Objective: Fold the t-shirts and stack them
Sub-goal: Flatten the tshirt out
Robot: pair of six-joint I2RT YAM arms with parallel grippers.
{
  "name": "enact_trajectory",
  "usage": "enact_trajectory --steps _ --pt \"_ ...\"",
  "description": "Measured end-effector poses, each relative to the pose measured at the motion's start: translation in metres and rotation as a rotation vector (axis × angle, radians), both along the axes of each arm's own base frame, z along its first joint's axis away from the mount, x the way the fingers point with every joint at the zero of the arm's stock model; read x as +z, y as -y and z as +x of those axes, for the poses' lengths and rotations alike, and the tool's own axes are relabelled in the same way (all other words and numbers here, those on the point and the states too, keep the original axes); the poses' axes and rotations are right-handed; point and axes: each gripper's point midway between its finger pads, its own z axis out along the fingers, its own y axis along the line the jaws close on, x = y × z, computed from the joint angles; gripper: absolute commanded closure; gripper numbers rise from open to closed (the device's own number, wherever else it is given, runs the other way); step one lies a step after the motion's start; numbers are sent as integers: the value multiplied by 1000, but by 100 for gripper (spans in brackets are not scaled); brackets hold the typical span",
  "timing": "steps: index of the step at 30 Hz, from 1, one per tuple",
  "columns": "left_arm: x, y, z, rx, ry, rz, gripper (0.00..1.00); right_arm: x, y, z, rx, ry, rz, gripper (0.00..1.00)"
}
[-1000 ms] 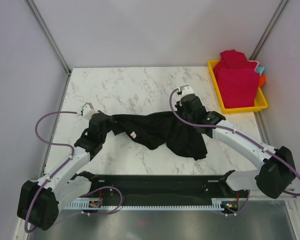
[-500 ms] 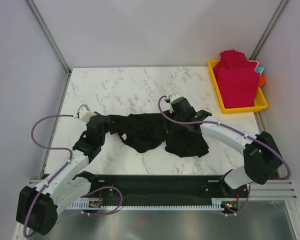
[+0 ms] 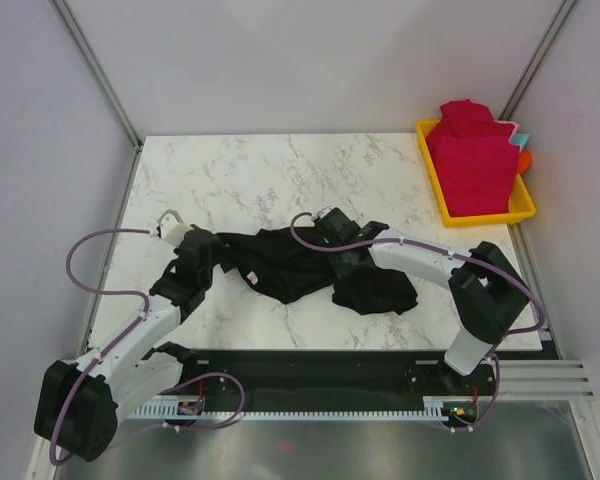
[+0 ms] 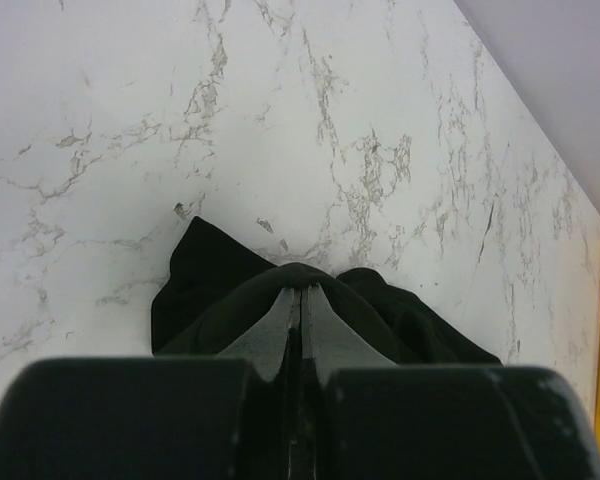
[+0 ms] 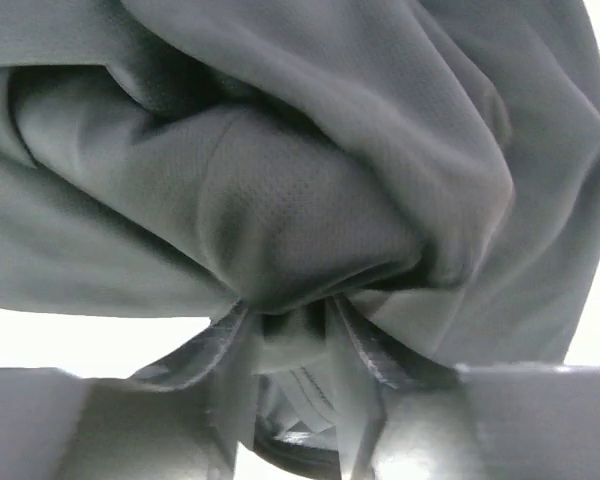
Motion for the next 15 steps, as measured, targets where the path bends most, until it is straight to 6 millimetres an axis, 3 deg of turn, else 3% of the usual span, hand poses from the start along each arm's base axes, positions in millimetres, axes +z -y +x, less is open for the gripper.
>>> enact_trajectory --steps 1,5,9,11,13,15 --pt "0 0 0 1 0 0 98 0 2 1 -7 6 -10 85" --pt "-13 -3 3 27 -32 13 98 3 7 6 -32 31 -29 100" --pt "-38 -5 10 65 -117 26 98 14 6 13 -44 65 0 100" --pt "-45 -9 17 104 -147 24 98 30 2 17 -44 105 49 100" --pt "-43 -10 29 140 -155 12 98 48 -4 18 -32 146 121 100" --pt "-32 -14 54 183 -153 -10 98 69 -13 14 1 178 208 100"
